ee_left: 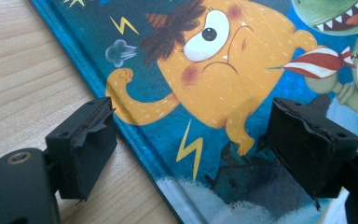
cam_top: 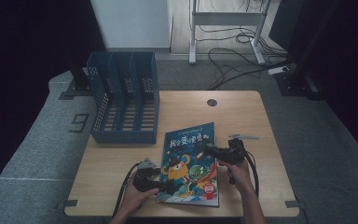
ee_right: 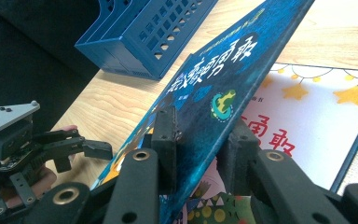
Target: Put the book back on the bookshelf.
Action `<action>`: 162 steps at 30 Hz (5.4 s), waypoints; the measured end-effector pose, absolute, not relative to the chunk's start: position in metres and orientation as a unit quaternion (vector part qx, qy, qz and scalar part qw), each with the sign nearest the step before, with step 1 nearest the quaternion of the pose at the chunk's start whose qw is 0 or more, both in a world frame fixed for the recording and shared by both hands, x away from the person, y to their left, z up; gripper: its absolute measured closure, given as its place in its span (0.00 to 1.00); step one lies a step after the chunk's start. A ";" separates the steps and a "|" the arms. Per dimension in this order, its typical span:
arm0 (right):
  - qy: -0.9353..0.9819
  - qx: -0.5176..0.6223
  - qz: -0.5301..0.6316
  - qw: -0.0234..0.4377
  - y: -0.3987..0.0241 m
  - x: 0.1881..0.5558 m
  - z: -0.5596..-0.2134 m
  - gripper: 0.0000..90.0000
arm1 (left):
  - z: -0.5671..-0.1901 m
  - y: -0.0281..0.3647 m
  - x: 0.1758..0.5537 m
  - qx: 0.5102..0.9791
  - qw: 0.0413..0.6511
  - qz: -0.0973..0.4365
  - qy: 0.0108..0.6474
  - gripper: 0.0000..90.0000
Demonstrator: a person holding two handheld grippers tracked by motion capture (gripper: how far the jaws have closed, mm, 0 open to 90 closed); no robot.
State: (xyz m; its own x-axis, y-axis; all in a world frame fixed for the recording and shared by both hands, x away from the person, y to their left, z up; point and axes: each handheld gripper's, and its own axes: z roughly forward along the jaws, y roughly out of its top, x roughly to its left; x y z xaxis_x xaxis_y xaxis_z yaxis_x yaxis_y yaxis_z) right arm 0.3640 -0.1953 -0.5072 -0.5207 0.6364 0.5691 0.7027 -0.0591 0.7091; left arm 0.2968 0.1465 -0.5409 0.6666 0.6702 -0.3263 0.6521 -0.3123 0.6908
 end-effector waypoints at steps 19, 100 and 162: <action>-0.688 -0.494 -0.531 0.018 -0.195 0.362 -0.506 0.75 | -0.534 0.143 0.265 0.842 0.395 0.043 0.365 0.17; -0.685 -0.485 -0.541 -0.061 -0.189 0.345 -0.478 0.77 | -0.540 0.140 0.259 0.875 0.347 0.053 0.333 0.13; -0.677 -0.408 -0.586 -0.177 -0.192 0.317 -0.446 0.79 | -0.538 0.124 0.276 0.870 0.339 0.050 0.355 0.16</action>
